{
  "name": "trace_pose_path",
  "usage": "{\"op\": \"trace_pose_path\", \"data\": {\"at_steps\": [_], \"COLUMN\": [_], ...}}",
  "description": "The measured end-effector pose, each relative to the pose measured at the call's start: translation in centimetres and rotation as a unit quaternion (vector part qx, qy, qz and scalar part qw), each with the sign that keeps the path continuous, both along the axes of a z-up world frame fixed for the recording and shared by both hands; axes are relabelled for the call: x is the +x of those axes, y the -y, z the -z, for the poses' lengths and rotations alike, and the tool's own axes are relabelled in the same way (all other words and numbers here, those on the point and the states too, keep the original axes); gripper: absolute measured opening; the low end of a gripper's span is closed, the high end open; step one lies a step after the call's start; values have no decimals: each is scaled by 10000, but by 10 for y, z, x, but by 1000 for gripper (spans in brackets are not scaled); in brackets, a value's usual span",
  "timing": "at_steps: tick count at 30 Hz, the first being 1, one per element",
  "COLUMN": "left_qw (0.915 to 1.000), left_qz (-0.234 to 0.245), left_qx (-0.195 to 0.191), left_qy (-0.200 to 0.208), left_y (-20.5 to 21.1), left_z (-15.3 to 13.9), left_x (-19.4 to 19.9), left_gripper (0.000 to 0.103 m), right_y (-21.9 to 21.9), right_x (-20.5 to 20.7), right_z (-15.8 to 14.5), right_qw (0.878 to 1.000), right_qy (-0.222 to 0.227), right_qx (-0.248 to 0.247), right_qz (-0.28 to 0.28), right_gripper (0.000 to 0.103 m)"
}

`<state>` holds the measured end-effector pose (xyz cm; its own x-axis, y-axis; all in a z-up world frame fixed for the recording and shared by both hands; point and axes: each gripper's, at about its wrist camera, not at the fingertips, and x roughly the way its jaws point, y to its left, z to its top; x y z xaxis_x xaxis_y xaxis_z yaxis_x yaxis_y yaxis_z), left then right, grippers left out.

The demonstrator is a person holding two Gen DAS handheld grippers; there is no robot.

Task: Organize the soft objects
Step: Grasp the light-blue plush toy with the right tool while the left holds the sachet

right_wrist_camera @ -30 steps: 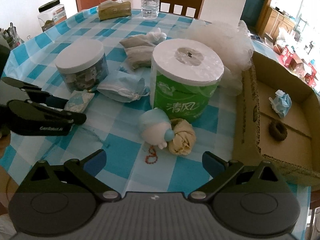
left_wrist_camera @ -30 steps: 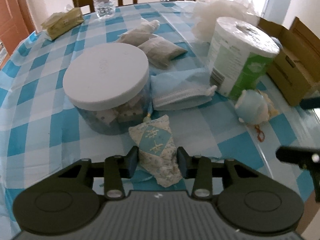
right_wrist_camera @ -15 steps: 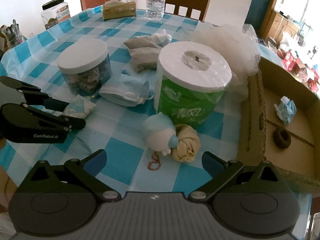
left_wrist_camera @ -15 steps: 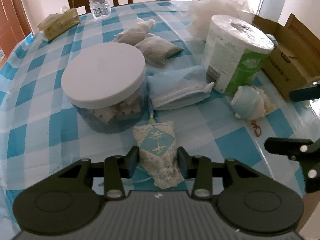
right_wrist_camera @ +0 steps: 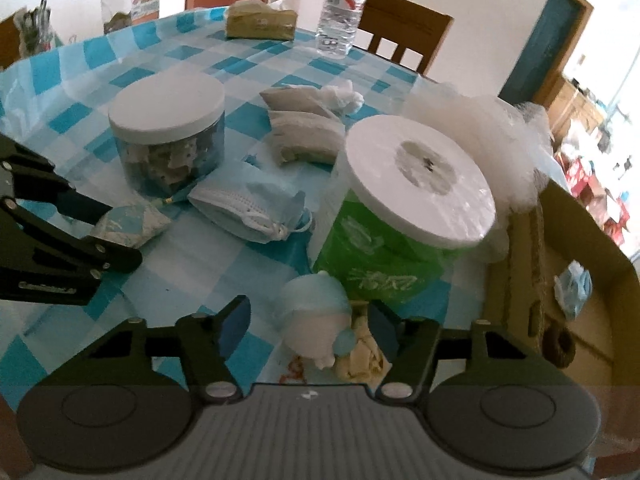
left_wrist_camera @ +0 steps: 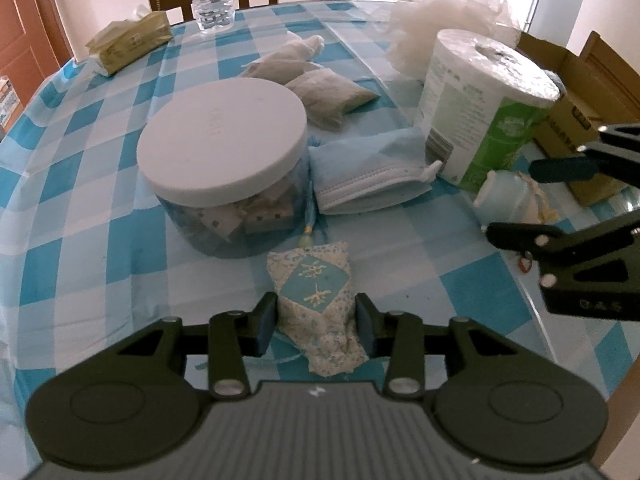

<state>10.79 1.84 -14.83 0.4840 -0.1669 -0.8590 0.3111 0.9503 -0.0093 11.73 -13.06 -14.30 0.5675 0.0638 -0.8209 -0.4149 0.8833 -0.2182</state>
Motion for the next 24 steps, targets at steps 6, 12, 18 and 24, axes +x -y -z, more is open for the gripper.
{"op": "trace_pose_path", "data": {"at_steps": [6, 12, 18, 24], "left_qw": [10000, 10000, 10000, 10000], "left_qz": [-37, -44, -53, -44], "left_qx": [-8, -8, -14, 0], "left_qy": [15, 11, 16, 19], "left_y": [-1, -2, -2, -2], "left_z": [0, 0, 1, 0], "left_x": [0, 1, 1, 2], "left_gripper": [41, 42, 43, 45], "right_y": [-2, -2, -5, -6], "right_x": [7, 4, 1, 2], "right_z": [10, 7, 8, 12], "right_qw": [9999, 9999, 9996, 9995], "right_qy": [-57, -118, -241, -285], "right_qx": [-90, -36, 141, 140], "right_qz": [-62, -59, -69, -22], "right_gripper": [54, 50, 51, 52]}}
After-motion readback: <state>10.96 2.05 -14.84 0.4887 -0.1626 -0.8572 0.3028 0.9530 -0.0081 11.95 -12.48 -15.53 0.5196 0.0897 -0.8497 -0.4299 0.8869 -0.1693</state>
